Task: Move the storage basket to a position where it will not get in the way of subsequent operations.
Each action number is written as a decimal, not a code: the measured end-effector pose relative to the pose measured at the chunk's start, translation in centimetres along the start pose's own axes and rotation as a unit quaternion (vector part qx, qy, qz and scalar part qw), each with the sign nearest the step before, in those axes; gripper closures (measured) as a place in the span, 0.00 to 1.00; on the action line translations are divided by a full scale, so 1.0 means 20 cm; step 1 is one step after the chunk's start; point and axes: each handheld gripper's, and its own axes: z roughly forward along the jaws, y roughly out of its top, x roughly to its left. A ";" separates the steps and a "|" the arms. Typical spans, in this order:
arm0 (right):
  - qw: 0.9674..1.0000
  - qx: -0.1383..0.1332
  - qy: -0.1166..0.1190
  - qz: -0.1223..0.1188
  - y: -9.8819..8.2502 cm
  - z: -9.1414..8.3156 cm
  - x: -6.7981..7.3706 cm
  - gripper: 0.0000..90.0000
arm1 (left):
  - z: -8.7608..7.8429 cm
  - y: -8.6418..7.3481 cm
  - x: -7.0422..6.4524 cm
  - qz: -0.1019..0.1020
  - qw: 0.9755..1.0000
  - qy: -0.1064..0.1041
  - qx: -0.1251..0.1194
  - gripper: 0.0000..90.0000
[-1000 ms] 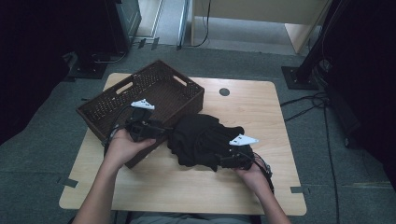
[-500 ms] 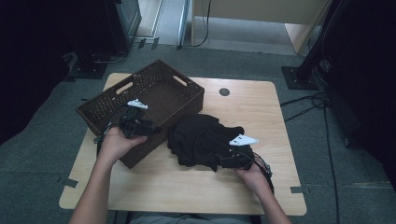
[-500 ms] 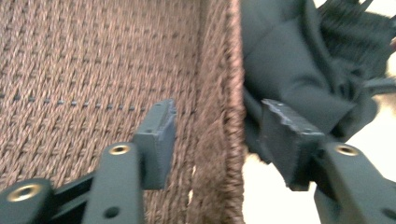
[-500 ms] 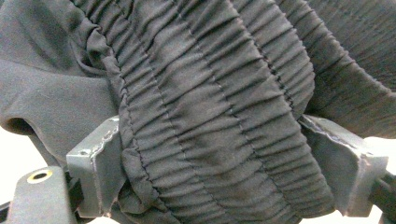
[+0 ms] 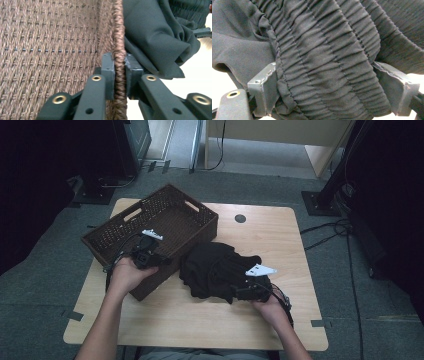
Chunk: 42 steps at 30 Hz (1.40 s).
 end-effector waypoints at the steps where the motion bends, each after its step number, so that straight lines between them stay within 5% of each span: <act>1: 1.000 0.000 0.000 0.000 0.00 0.00 0.00 0.15 | 0.00 0.00 0.00 -0.002 1.000 0.001 0.000 0.92; 12: 1.000 0.002 0.002 0.004 0.00 -0.01 0.00 0.16 | -0.02 -0.01 0.05 -0.056 0.998 0.013 -0.015 0.92; 18: 1.000 0.002 0.003 0.003 0.00 0.00 0.00 0.16 | -0.06 -0.04 0.13 -0.095 0.994 0.038 -0.028 0.92; 19: 1.000 0.001 0.003 0.002 0.00 0.00 0.00 0.16 | -0.09 -0.06 0.17 -0.115 0.992 0.048 -0.034 0.92; 20: 1.000 0.001 0.003 0.002 0.00 0.00 0.00 0.16 | -0.09 -0.06 0.17 -0.115 0.992 0.048 -0.034 0.92; 23: 1.000 0.002 0.003 0.001 0.00 0.00 0.00 0.16 | -0.15 -0.12 0.25 -0.155 0.984 0.070 -0.047 0.92; 24: 1.000 0.002 0.003 0.001 0.00 0.00 0.00 0.16 | -0.15 -0.12 0.25 -0.155 0.984 0.070 -0.047 0.92; 25: 1.000 0.002 0.003 0.001 0.00 0.00 0.00 0.16 | -0.18 -0.15 0.28 -0.171 0.980 0.083 -0.052 0.92; 26: 1.000 0.002 0.003 0.001 0.00 0.00 0.00 0.16 | -0.18 -0.15 0.28 -0.171 0.980 0.083 -0.052 0.92; 29: 1.000 0.002 0.003 0.001 0.00 0.00 -0.01 0.16 | -0.23 -0.19 0.33 -0.205 0.971 0.107 -0.061 0.92; 30: 1.000 0.002 0.003 0.001 0.00 0.00 -0.01 0.16 | -0.23 -0.19 0.33 -0.205 0.971 0.107 -0.061 0.92; 31: 1.000 0.002 0.003 0.001 0.00 0.00 -0.01 0.16 | -0.25 -0.20 0.35 -0.222 0.964 0.127 -0.066 0.92; 32: 1.000 0.002 0.003 0.001 0.00 0.00 -0.01 0.16 | -0.25 -0.20 0.35 -0.222 0.964 0.127 -0.066 0.92; 33: 1.000 0.001 0.003 0.001 0.00 0.00 -0.01 0.16 | -0.26 -0.22 0.37 -0.237 0.959 0.138 -0.071 0.92; 35: 1.000 0.001 0.003 0.001 0.00 0.00 -0.01 0.16 | -0.28 -0.23 0.39 -0.250 0.955 0.141 -0.075 0.92; 42: 1.000 0.004 0.002 0.000 0.00 0.00 0.00 0.16 | -0.27 -0.23 0.38 -0.256 0.953 0.142 -0.077 0.92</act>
